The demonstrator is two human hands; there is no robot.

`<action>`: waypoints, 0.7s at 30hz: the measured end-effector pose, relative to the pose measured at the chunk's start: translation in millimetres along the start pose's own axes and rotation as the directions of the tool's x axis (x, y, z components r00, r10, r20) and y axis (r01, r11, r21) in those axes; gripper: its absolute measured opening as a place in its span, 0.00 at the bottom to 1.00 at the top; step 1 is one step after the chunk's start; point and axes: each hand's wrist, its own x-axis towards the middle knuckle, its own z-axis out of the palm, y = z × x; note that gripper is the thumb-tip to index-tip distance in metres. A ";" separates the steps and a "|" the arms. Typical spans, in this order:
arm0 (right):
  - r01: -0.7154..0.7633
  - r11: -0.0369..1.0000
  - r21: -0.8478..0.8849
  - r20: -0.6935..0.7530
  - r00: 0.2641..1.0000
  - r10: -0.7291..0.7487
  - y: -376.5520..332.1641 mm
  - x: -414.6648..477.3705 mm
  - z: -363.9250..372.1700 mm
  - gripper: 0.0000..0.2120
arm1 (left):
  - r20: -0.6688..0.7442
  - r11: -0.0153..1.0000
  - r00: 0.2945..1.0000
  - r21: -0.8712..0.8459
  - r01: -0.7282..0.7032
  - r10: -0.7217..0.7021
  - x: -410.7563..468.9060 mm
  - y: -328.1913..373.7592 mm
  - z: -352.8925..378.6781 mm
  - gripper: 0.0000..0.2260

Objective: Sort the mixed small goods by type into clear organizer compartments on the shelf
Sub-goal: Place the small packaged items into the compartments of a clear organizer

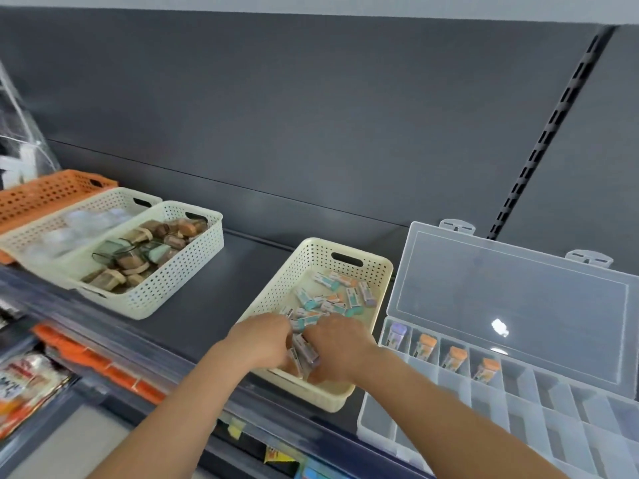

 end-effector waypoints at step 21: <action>-0.128 0.882 0.453 -0.388 0.863 0.324 40.2 -5.9 -8.7 0.08 | 0.204 0.930 0.911 -0.169 -0.328 0.358 9.9 28.9 0.5 0.07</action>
